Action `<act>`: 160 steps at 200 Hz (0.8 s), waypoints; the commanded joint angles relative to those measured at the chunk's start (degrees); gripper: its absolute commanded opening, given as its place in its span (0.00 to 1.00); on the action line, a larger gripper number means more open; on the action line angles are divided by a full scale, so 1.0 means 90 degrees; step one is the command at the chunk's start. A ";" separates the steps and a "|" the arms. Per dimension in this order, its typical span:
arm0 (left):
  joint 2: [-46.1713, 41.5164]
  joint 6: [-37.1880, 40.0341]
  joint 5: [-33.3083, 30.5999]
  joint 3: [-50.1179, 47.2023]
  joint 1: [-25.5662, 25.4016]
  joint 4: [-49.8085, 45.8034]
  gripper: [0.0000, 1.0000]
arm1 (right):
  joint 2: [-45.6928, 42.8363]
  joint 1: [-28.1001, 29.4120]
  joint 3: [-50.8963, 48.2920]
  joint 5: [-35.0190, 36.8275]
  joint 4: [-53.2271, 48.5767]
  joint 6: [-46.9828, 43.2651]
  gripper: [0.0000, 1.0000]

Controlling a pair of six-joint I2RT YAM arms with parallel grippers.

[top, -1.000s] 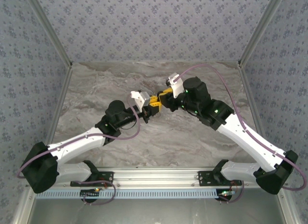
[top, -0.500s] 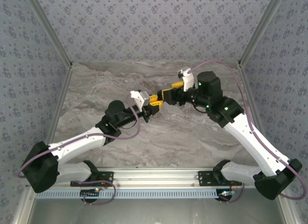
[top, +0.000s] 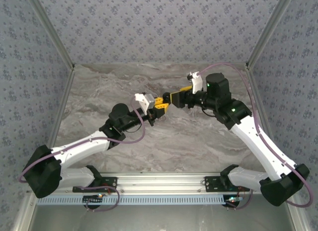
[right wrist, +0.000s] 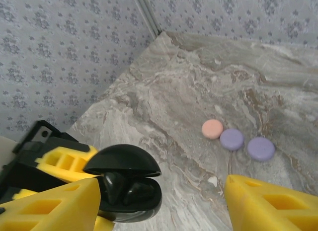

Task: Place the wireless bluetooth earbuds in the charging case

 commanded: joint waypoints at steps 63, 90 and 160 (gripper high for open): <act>-0.0017 -0.0059 0.0008 0.0245 -0.0040 0.0301 0.00 | 0.0191 0.0010 -0.0031 -0.0180 -0.0102 0.0100 0.69; -0.0026 -0.0065 0.0006 0.0237 -0.0034 0.0299 0.00 | 0.0216 0.0017 -0.0036 -0.0007 -0.0226 0.0021 0.69; -0.0026 -0.0059 -0.0002 0.0224 -0.0035 0.0294 0.00 | 0.0222 0.0020 0.0003 0.0445 -0.0477 -0.0112 0.69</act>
